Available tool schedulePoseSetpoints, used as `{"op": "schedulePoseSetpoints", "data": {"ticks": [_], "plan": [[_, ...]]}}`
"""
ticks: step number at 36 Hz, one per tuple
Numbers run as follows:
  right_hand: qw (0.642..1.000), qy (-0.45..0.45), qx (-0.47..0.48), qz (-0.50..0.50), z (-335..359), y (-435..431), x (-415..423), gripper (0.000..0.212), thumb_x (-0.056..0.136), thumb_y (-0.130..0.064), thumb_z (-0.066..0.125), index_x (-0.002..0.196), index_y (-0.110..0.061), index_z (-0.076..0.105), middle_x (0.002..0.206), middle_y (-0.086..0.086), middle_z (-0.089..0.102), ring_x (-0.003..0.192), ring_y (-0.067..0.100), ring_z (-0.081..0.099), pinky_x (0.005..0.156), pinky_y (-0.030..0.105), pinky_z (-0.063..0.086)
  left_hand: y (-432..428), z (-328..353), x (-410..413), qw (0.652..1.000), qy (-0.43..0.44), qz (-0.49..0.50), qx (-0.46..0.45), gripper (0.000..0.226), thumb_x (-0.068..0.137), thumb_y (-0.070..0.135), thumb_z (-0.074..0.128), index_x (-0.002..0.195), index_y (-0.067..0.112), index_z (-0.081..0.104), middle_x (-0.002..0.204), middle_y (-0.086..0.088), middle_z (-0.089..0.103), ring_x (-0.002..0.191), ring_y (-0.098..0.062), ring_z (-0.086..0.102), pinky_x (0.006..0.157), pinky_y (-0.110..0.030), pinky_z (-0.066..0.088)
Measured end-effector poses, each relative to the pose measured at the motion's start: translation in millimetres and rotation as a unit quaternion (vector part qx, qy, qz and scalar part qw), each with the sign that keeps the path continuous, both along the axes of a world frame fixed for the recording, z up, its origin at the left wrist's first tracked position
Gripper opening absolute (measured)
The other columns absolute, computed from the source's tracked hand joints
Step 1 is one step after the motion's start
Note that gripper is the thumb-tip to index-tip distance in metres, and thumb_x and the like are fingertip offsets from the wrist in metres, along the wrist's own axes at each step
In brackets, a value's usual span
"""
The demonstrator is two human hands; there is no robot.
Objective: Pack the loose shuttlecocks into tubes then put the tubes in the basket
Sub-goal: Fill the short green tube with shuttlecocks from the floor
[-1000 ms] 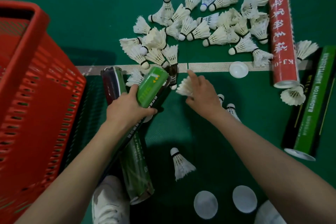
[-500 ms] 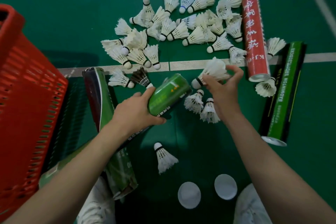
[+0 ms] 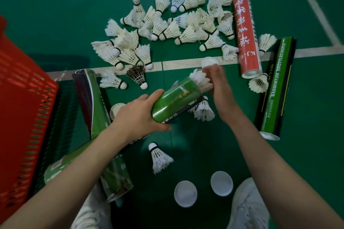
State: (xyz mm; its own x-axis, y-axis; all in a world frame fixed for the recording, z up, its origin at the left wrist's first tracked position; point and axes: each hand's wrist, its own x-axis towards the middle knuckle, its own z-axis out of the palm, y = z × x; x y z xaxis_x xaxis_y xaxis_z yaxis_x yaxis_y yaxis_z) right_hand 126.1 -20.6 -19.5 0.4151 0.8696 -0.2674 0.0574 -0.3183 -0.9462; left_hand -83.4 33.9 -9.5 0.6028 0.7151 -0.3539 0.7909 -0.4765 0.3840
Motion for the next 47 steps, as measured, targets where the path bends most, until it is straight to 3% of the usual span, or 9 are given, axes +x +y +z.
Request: {"op": "schedulePoseSetpoints", "data": {"ticks": [2,5,15,21,25,31,36,40,47], "plan": [[1.000,-0.018,0.007,0.021,2.4,1.4,-0.5,0.054,0.096,-0.059,0.017,0.136,-0.032,0.041,0.131,-0.013,0.052,0.124,0.010,0.044,0.107,0.034,0.030,-0.1,0.2,0.4,1.000,-0.005,-0.001,0.002,0.095,0.063,0.070,0.068,0.140,0.044,0.020,0.114,0.004,0.054,0.099,-0.022,0.056,0.078,-0.032,0.048],[0.998,0.012,0.006,0.068,2.8,1.5,-6.2,0.063,0.084,-0.078,0.017,0.133,-0.048,0.044,0.140,-0.013,0.048,0.131,0.009,0.042,0.111,0.034,0.026,0.6,0.5,0.9,1.000,-0.011,0.003,0.012,0.094,0.062,0.070,0.068,0.140,0.043,0.022,0.112,0.004,0.055,0.097,-0.023,0.057,0.077,-0.032,0.048],[0.989,0.122,-0.019,0.087,-5.2,4.9,-17.8,0.053,0.092,-0.062,0.021,0.128,-0.037,0.051,0.128,-0.007,0.057,0.120,0.005,0.052,0.108,0.029,0.035,3.8,-10.5,9.6,0.999,0.009,0.042,0.022,0.091,0.064,0.067,0.069,0.140,0.041,0.025,0.110,0.001,0.055,0.096,-0.026,0.058,0.067,-0.030,0.041],[0.982,-0.137,-0.126,-0.035,-46.9,-8.8,-1.2,0.045,0.094,-0.032,0.056,0.133,-0.013,0.045,0.133,0.004,0.047,0.122,0.018,0.046,0.102,0.029,0.036,5.6,-18.6,5.7,0.996,0.051,0.068,0.020,0.094,0.066,0.068,0.067,0.142,0.036,0.022,0.111,-0.003,0.054,0.096,-0.028,0.059,0.068,-0.032,0.042],[0.957,-0.187,-0.222,-0.011,-75.3,-24.9,5.7,0.058,0.089,-0.037,0.061,0.135,-0.009,0.039,0.136,0.013,0.040,0.125,0.028,0.042,0.103,0.038,0.037,9.2,-23.0,-9.5,0.992,0.088,0.090,0.027,0.098,0.065,0.070,0.067,0.143,0.034,0.022,0.114,-0.004,0.055,0.100,-0.030,0.059,0.078,-0.037,0.048],[0.950,-0.143,-0.276,0.007,-89.9,-27.8,-0.2,0.050,0.088,-0.041,0.059,0.124,-0.012,0.041,0.115,0.007,0.052,0.101,0.027,0.054,0.077,0.034,0.044,2.9,-28.1,-20.9,0.989,0.120,0.087,0.000,0.096,0.065,0.069,0.068,0.142,0.034,0.022,0.111,-0.003,0.054,0.100,-0.029,0.058,0.080,-0.039,0.050],[0.963,-0.082,-0.236,-0.100,-79.4,-26.1,2.6,0.035,0.086,-0.025,0.060,0.112,-0.013,0.040,0.093,0.001,0.051,0.069,0.014,0.050,0.053,0.028,0.038,-1.3,-26.8,-21.3,0.990,0.118,0.081,-0.015,0.097,0.065,0.068,0.067,0.143,0.034,0.021,0.108,-0.002,0.052,0.101,-0.028,0.056,0.080,-0.038,0.050],[0.976,-0.049,-0.123,-0.173,-62.3,-26.8,15.1,0.025,0.086,-0.019,0.058,0.108,-0.016,0.045,0.092,-0.001,0.053,0.069,0.011,0.049,0.057,0.027,0.039,-0.5,-26.7,-23.7,0.991,0.109,0.073,-0.015,0.099,0.064,0.069,0.067,0.144,0.035,0.019,0.115,-0.002,0.054,0.104,-0.028,0.056,0.080,-0.038,0.050],[0.994,0.101,-0.049,-0.011,-33.1,-20.2,28.9,0.021,0.073,-0.025,0.062,0.091,-0.016,0.054,0.095,0.006,0.062,0.085,0.022,0.056,0.077,0.036,0.045,-2.8,-25.0,-20.7,0.996,0.073,0.052,-0.022,0.100,0.064,0.066,0.070,0.145,0.036,0.019,0.119,-0.001,0.054,0.106,-0.025,0.056,0.082,-0.035,0.049]]}}
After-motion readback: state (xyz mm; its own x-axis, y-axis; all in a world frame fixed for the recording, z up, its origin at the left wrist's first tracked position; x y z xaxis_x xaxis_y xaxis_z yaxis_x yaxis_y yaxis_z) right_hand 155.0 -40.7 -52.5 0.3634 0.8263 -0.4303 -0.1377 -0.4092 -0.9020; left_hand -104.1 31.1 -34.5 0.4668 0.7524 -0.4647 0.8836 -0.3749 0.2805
